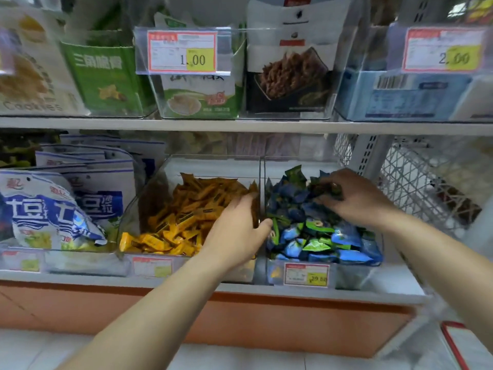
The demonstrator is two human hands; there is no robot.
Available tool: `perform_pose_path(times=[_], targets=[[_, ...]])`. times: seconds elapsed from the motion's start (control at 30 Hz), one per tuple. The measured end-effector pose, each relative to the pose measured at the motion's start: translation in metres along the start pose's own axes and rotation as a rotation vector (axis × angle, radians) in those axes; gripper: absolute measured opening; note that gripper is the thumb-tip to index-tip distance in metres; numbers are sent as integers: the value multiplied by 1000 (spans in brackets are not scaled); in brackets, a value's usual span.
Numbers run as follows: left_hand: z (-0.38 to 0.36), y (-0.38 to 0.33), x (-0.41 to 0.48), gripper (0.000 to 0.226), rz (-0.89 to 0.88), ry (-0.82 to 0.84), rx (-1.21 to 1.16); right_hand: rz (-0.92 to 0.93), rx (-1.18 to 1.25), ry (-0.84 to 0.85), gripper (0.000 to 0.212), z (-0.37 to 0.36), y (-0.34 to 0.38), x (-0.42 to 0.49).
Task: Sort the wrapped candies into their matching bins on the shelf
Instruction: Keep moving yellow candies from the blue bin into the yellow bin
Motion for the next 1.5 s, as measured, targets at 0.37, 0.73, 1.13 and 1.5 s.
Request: perform_pose_path(times=[0.37, 0.73, 1.13, 1.5], targets=[[-14, 5, 12, 43, 42, -83, -82, 24, -116, 298, 62, -48, 19, 69], [-16, 7, 9, 48, 13, -88, -82, 78, -129, 253, 49, -32, 30, 93], [-18, 13, 9, 57, -4, -52, -119, -57, -15, 221, 21, -52, 8, 116], [-19, 15, 10, 60, 5, -41, -126, -62, 153, 178, 18, -48, 8, 114]])
Point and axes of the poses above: each hand's wrist, its own x-axis towards the middle knuckle, its own z-axis out of the back of the hand, y = z × x, the point moved 8 cm from there along x, towards the middle knuckle, and after that the axes turned 8 degrees about y, right-handed, at the moved point
